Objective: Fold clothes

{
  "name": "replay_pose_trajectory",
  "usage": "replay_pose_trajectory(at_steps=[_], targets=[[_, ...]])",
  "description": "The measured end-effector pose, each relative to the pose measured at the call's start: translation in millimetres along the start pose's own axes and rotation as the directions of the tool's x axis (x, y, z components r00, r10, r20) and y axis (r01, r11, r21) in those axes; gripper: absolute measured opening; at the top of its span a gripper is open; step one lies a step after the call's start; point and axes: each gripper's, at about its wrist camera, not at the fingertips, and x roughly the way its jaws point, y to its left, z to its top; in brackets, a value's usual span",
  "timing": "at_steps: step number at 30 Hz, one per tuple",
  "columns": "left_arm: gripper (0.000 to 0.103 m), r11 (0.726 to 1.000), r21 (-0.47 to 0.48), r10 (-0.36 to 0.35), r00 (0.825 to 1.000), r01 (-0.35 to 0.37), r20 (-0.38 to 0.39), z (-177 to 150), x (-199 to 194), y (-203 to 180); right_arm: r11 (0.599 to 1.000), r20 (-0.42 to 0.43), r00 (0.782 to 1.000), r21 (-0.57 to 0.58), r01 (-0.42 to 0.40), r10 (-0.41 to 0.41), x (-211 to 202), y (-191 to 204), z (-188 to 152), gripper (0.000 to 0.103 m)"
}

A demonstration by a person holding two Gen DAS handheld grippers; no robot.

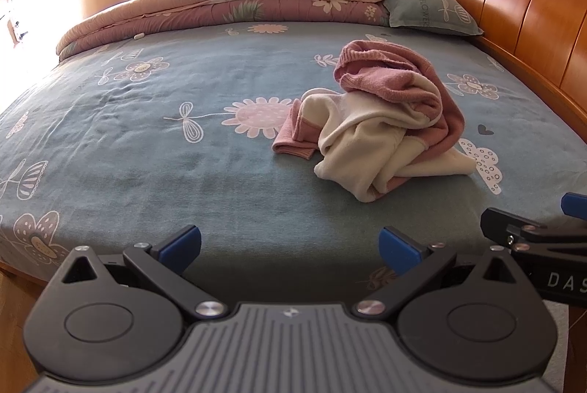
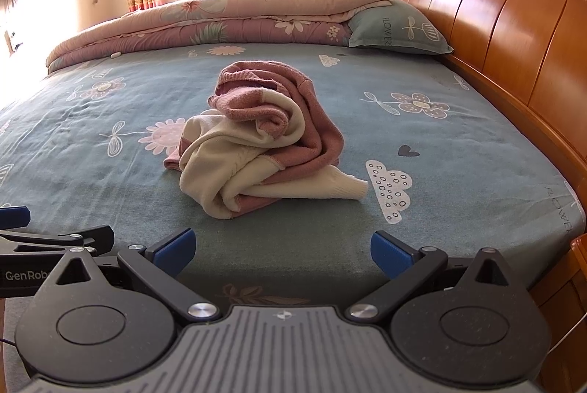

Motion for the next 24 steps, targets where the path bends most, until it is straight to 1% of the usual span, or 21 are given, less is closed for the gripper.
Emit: replay_pose_trajectory(at_steps=[7, 14, 24], targets=[[0.102, 1.0, 0.008, 0.002, 1.0, -0.002, -0.011, 2, 6, -1, 1.0, -0.011, 1.0, -0.003, 0.0, 0.0, 6, -2, 1, 0.103], [0.102, 1.0, 0.013, 0.002, 0.999, -0.002, -0.037, 7, 19, -4, 1.0, -0.046, 0.999, 0.005, 0.0, 0.0, 20, -3, 3, 0.103], [0.102, 1.0, -0.007, -0.016, 0.998, 0.016, -0.063, 28, 47, -1, 1.0, -0.077, 0.997, 0.018, -0.015, 0.016, 47, -5, 24, 0.103]])
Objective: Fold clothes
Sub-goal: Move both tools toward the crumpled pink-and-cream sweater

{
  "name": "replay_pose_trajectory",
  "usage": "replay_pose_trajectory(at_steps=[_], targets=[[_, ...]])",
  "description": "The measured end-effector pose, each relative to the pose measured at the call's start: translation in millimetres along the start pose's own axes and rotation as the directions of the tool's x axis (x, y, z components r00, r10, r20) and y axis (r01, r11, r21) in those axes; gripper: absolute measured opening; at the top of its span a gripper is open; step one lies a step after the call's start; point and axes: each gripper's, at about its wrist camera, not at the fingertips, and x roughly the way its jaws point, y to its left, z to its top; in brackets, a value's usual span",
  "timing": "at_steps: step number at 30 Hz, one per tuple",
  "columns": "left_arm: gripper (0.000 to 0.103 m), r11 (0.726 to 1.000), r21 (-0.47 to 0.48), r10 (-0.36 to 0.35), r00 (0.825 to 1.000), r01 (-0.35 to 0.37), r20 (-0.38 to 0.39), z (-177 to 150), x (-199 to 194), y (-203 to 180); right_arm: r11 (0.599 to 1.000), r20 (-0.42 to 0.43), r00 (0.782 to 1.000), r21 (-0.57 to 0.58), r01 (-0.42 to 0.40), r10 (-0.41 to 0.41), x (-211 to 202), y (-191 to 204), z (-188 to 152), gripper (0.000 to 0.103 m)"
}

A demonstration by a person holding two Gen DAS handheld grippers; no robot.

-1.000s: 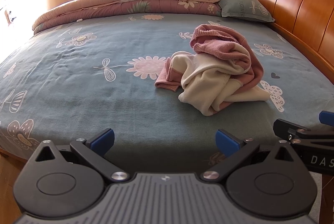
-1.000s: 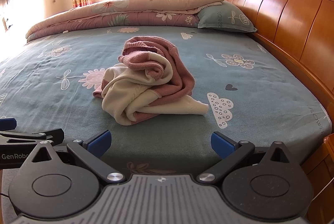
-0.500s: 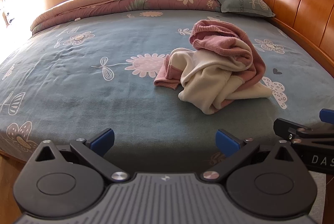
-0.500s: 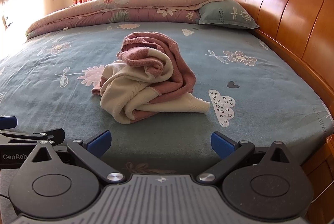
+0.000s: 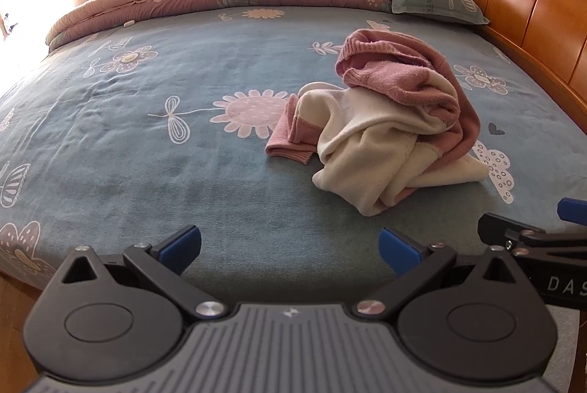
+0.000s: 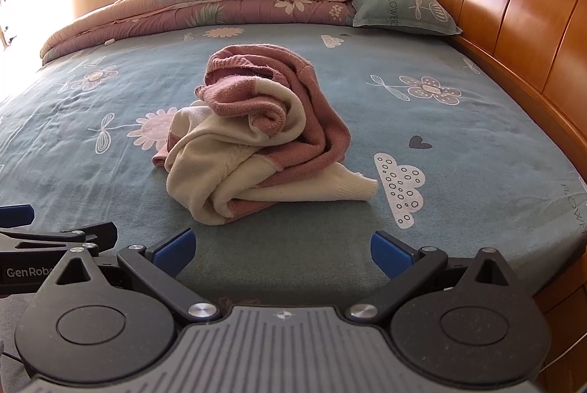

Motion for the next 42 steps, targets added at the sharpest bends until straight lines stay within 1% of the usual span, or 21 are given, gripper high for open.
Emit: replay_pose_trajectory(at_steps=[6, 12, 17, 21, 24, 25, 27, 31, 34, 36, 38, 40, 42], targets=[[0.102, 1.0, -0.004, -0.022, 0.999, 0.022, -0.035, 19, 26, -2, 1.0, -0.028, 1.0, 0.001, -0.005, 0.005, 26, -3, 17, 0.103], [0.102, 0.999, 0.017, -0.048, 0.997, 0.049, -0.058, 43, 56, -14, 1.0, -0.05, 0.999, -0.01, 0.019, -0.02, 56, -17, 33, 0.103], [0.102, 0.996, 0.055, -0.065, 0.994, 0.07, -0.089, 61, 84, -30, 0.999, -0.081, 0.996, 0.045, 0.029, -0.025, 81, -38, 42, 0.103], [0.102, 0.991, 0.093, -0.084, 0.992, 0.093, -0.09, 75, 103, -44, 0.995, -0.093, 0.996, 0.096, 0.022, -0.013, 95, -54, 44, 0.103], [0.103, 0.989, 0.119, -0.079, 0.993, 0.089, -0.086, 83, 120, -52, 0.991, -0.101, 0.995, 0.13, 0.011, 0.002, 105, -63, 42, 0.103], [0.103, 0.989, 0.119, -0.081, 0.992, 0.092, -0.092, 85, 125, -53, 0.99, -0.105, 0.994, 0.138, 0.005, 0.009, 109, -65, 42, 0.103], [0.103, 0.987, 0.107, -0.108, 0.989, 0.119, -0.103, 87, 133, -52, 0.989, -0.109, 0.994, 0.149, -0.004, 0.02, 114, -69, 41, 0.103], [0.103, 0.974, 0.12, -0.181, 0.98, 0.19, -0.082, 83, 138, -43, 0.987, -0.098, 0.994, 0.157, -0.029, 0.045, 119, -74, 40, 0.103], [0.103, 0.96, 0.133, -0.241, 0.968, 0.248, -0.062, 78, 142, -34, 0.985, -0.084, 0.994, 0.161, -0.055, 0.069, 122, -76, 39, 0.103], [0.103, 0.957, 0.128, -0.253, 0.965, 0.26, -0.073, 80, 143, -32, 0.985, -0.08, 0.994, 0.161, -0.067, 0.081, 123, -78, 38, 0.103], [0.103, 0.959, 0.131, -0.244, 0.967, 0.252, -0.077, 85, 141, -33, 0.985, -0.082, 0.993, 0.159, -0.072, 0.086, 124, -79, 37, 0.103], [0.102, 0.959, 0.176, -0.218, 0.975, 0.221, -0.038, 92, 130, -39, 0.985, -0.079, 0.993, 0.16, -0.072, 0.086, 122, -82, 35, 0.103], [0.102, 0.953, 0.228, -0.203, 0.979, 0.198, -0.003, 100, 122, -46, 0.984, -0.07, 0.994, 0.166, -0.071, 0.083, 120, -86, 34, 0.103]])
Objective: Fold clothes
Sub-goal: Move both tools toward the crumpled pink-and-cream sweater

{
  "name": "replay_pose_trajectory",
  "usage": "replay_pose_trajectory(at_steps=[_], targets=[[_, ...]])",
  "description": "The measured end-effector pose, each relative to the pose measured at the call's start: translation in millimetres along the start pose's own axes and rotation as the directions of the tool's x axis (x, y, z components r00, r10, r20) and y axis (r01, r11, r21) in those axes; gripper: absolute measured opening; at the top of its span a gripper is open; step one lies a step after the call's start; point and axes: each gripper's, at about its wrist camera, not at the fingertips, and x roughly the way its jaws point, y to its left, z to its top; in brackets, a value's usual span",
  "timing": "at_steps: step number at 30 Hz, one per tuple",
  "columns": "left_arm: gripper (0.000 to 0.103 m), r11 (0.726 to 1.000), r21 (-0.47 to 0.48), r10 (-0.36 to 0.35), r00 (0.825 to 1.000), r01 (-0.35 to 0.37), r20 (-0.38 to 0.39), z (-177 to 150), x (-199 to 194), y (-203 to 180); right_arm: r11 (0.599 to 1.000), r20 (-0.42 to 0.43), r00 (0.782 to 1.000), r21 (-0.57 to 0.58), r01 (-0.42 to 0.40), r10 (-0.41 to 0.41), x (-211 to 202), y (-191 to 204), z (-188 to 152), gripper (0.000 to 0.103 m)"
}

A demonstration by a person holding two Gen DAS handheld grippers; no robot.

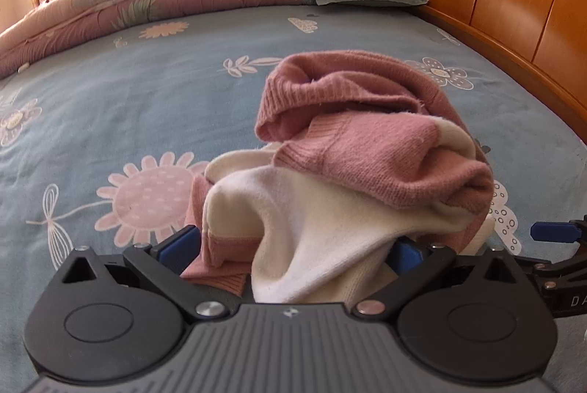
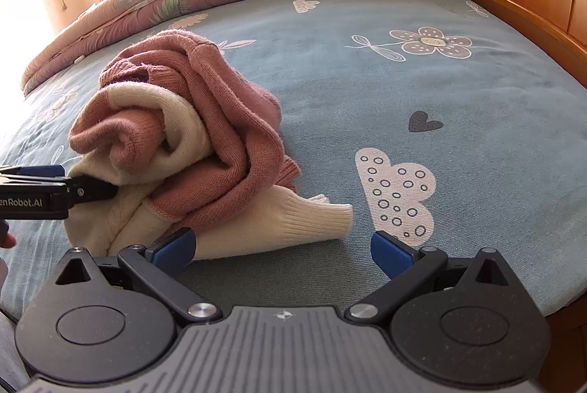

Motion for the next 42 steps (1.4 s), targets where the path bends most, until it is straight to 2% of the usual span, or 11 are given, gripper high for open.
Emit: replay_pose_trajectory(at_steps=[4, 8, 14, 16, 21, 27, 33, 37, 41, 42], targets=[[0.102, 0.998, 0.059, 0.027, 1.0, -0.026, -0.008, 12, 6, -4, 1.0, 0.009, 1.0, 0.025, -0.013, 0.013, -4, -5, -1, 0.103], [0.103, 0.998, -0.001, 0.064, 0.998, -0.064, 0.013, 13, 3, 22, 1.0, 0.027, 1.0, 0.0, -0.007, 0.007, -10, -7, -2, 0.103], [0.103, 0.982, -0.088, 0.169, 0.986, -0.17, -0.017, 9, 13, 72, 1.0, 0.033, 0.999, -0.001, 0.003, -0.003, -12, -10, 2, 0.103], [0.103, 0.977, -0.112, 0.183, 0.983, -0.184, -0.024, 9, 13, 80, 1.0, 0.036, 0.999, -0.013, 0.001, -0.001, -12, -7, 3, 0.103], [0.102, 0.983, -0.136, 0.124, 0.992, -0.123, -0.003, 3, -4, 77, 0.998, 0.05, 0.999, -0.067, -0.008, 0.011, -13, 5, 16, 0.103], [0.102, 0.985, -0.171, 0.021, 0.998, -0.011, 0.055, -7, -30, 70, 0.993, 0.094, 0.994, -0.116, -0.038, 0.049, -10, 19, 51, 0.103], [0.102, 0.98, -0.197, 0.003, 0.999, 0.007, 0.054, -16, -25, 70, 0.976, 0.095, 0.995, -0.214, 0.029, -0.009, 19, 40, 79, 0.103], [0.102, 0.979, -0.202, -0.003, 0.999, 0.013, 0.05, -21, -21, 72, 0.938, 0.078, 0.99, -0.32, 0.136, -0.117, 40, 45, 76, 0.1], [0.102, 0.978, -0.207, -0.018, 0.999, 0.027, 0.045, -24, -15, 75, 0.945, 0.06, 0.994, -0.309, 0.102, -0.088, 43, 40, 78, 0.095], [0.102, 0.977, -0.21, -0.025, 0.999, 0.034, 0.045, -24, -13, 75, 0.946, 0.057, 0.996, -0.313, 0.087, -0.073, 43, 41, 79, 0.091]])
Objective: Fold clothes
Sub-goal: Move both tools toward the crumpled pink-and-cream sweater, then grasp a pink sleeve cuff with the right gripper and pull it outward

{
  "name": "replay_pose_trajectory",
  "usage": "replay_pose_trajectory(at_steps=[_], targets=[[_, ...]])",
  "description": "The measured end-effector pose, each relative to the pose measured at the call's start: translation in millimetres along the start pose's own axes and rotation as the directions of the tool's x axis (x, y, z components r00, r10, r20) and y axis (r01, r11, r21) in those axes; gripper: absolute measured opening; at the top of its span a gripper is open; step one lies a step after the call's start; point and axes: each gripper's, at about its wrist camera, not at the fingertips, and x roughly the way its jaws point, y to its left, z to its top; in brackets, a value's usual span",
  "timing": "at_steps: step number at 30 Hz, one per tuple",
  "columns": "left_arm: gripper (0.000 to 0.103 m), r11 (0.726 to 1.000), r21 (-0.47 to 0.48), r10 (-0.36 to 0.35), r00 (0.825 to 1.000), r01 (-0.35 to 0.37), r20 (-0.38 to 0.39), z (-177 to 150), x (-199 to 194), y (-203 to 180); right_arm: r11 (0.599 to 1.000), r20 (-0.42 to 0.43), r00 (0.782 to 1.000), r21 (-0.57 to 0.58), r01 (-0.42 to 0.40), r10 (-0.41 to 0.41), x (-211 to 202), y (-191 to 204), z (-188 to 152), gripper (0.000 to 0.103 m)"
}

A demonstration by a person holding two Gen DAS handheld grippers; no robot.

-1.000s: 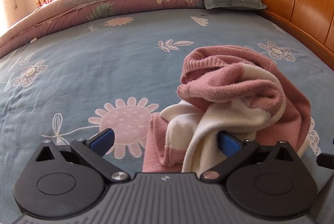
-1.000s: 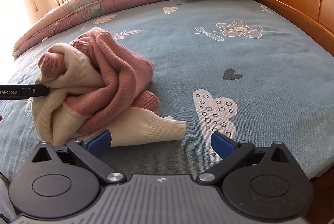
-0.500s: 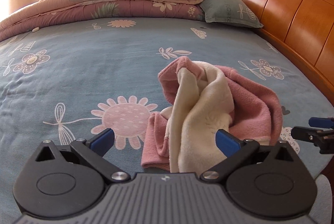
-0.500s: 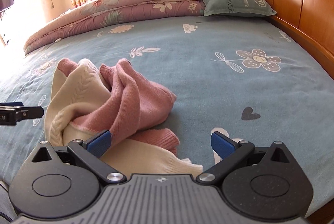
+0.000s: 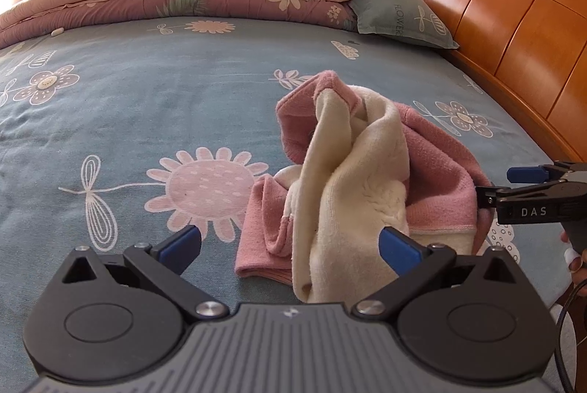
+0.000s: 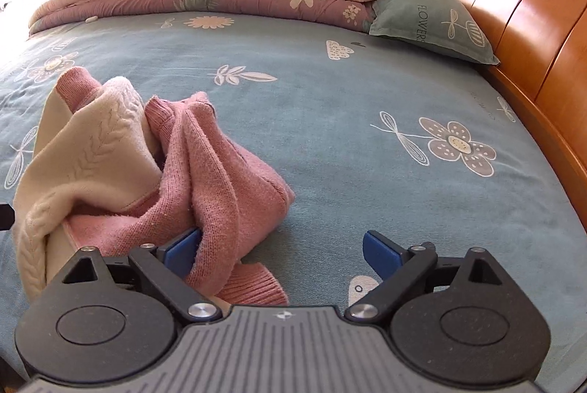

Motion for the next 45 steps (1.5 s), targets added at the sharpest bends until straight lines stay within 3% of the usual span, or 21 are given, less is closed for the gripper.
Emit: replay_pose_trajectory(at_steps=[3, 4, 5, 7, 9, 16, 24, 32, 38, 42, 45], targets=[[0.102, 1.0, -0.006, -0.022, 1.0, 0.022, 0.0, -1, 3, -1, 0.998, -0.005, 0.999, -0.048, -0.048, 0.048, 10, 11, 8, 0.07], [0.102, 1.0, -0.007, -0.027, 1.0, 0.027, 0.0, -1, 3, -2, 0.996, -0.02, 0.997, -0.056, -0.071, 0.07, 15, 13, 10, 0.056], [0.102, 0.999, -0.008, -0.031, 1.0, 0.031, 0.001, -2, 3, -2, 0.993, -0.038, 0.994, -0.053, -0.102, 0.1, 21, 15, 11, 0.05], [0.102, 0.999, -0.009, -0.038, 0.999, 0.038, 0.005, -2, 1, -1, 0.986, -0.071, 0.985, -0.045, -0.158, 0.155, 30, 18, 13, 0.023], [0.102, 0.999, -0.007, -0.044, 0.999, 0.044, 0.01, -2, -1, 0, 0.984, -0.071, 0.984, -0.056, -0.166, 0.162, 31, 19, 12, 0.017], [0.102, 0.999, 0.01, -0.045, 0.999, 0.045, 0.016, 2, -3, -2, 0.99, -0.055, 0.992, -0.082, -0.118, 0.114, 26, -9, 21, 0.016], [0.102, 0.999, 0.015, -0.031, 0.999, 0.031, 0.017, 4, -3, -5, 0.992, -0.059, 0.998, -0.121, 0.03, -0.037, 36, -58, 35, 0.016], [0.102, 1.0, 0.018, -0.025, 1.0, 0.025, 0.001, 7, 4, -8, 0.981, -0.132, 0.976, -0.107, 0.159, -0.173, 66, -132, 49, 0.016], [0.102, 1.0, 0.012, -0.008, 1.0, 0.009, -0.015, 8, 11, -5, 0.962, -0.149, 0.955, -0.137, 0.237, -0.257, 95, -162, 68, 0.016], [0.102, 1.0, 0.003, 0.002, 1.0, -0.002, -0.025, 10, 16, -4, 0.963, -0.145, 0.952, -0.076, 0.26, -0.268, 113, -183, 83, 0.025], [0.102, 1.0, 0.005, -0.003, 1.0, 0.004, -0.028, 9, 18, -6, 0.956, -0.145, 0.946, -0.099, 0.276, -0.289, 117, -177, 79, 0.03]])
